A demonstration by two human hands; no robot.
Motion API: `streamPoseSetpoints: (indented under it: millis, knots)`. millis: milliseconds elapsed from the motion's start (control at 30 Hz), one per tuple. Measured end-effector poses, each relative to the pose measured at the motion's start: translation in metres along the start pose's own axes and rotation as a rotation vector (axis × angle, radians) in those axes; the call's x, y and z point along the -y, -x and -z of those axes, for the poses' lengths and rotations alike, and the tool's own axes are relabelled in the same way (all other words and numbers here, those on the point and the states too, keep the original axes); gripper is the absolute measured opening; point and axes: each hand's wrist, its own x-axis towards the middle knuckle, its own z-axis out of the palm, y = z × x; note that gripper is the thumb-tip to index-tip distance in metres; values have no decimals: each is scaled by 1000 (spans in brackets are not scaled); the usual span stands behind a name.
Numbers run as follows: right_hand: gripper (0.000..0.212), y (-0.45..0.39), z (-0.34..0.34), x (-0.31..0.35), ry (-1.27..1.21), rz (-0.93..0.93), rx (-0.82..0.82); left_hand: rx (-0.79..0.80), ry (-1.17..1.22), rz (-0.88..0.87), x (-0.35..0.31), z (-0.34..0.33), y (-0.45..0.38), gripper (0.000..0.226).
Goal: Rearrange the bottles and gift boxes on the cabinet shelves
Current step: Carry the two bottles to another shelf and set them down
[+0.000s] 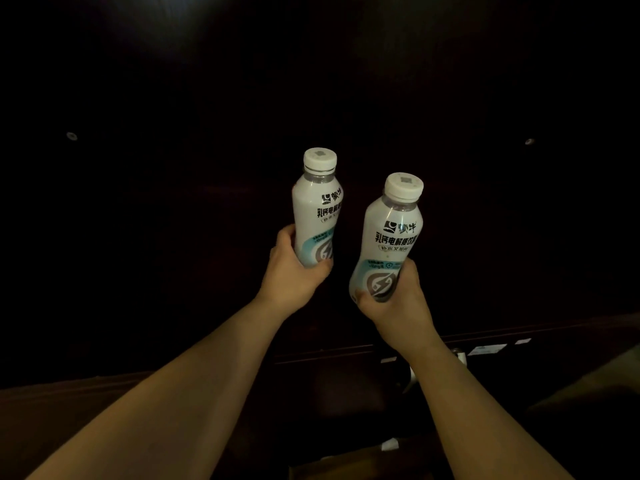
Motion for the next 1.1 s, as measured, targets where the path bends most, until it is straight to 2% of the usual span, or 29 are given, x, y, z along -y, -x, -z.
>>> streamPoseSetpoints:
  millis: [100,267,500,933,1100]
  knots:
    - [71,0,0,1,0,-3,0,52,2,8,-5,4,6,82]
    - [73,0,3,1,-13,-4,15,129,-49,-3,-3,10,16,63]
    - [66,-2,6,0,-28,4,39,170,-41,-21,-1,20,30,62]
    - [70,-2,9,-3,-47,-21,124,217,2,-46,-2,25,43,58]
    - [83,-1,13,0,-54,-41,162,214,2,-49,-3,26,43,58]
